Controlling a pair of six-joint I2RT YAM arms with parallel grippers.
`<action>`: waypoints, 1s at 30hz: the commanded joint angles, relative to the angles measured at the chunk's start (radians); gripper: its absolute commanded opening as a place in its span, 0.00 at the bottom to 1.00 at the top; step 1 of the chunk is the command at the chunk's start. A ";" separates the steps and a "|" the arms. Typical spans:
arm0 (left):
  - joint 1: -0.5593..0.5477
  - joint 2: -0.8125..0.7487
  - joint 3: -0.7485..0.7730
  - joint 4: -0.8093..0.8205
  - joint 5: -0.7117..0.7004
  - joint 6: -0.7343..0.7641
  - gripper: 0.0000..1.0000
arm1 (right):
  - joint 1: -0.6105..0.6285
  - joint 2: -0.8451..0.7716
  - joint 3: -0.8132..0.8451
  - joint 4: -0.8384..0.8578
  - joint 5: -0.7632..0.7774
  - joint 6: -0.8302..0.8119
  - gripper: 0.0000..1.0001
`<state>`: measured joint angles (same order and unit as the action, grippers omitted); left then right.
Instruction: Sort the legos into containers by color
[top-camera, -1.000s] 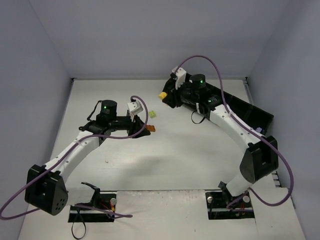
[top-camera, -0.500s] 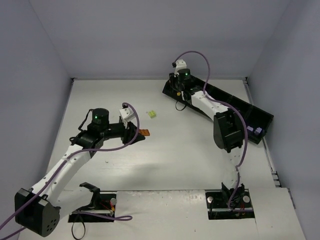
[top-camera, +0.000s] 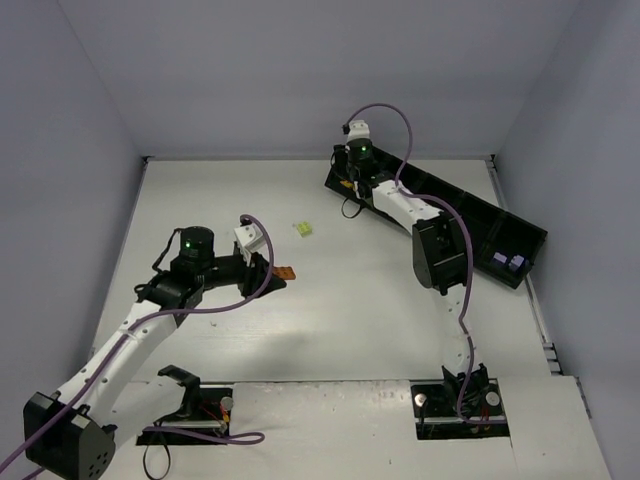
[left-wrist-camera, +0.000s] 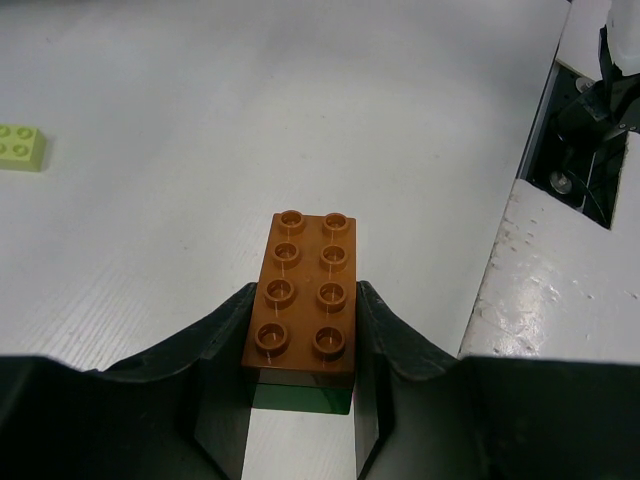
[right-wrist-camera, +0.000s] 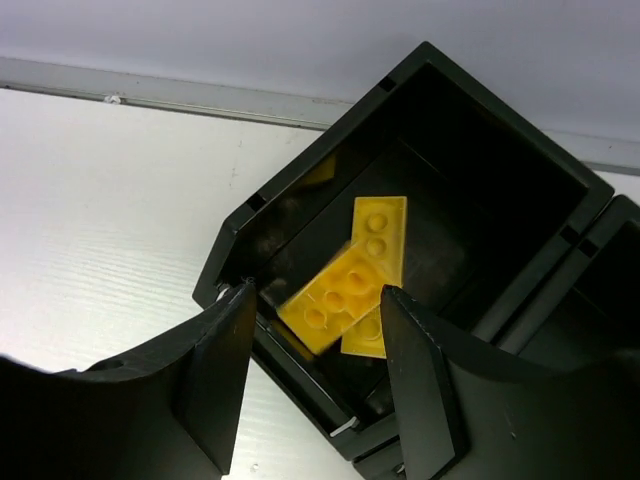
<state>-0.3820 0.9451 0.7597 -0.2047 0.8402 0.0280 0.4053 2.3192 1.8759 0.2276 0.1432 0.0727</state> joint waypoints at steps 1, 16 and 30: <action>0.006 -0.005 0.021 0.063 0.010 -0.005 0.00 | -0.005 -0.089 0.017 0.076 0.013 -0.055 0.50; 0.029 0.236 0.197 0.099 0.129 -0.003 0.00 | 0.035 -0.681 -0.518 0.039 -0.660 -0.318 0.39; 0.032 0.408 0.463 -0.013 0.172 -0.059 0.00 | 0.194 -0.885 -0.670 -0.053 -0.711 -0.363 0.37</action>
<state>-0.3580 1.3476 1.1484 -0.2146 0.9657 0.0029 0.5911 1.5116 1.1954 0.1314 -0.5453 -0.2676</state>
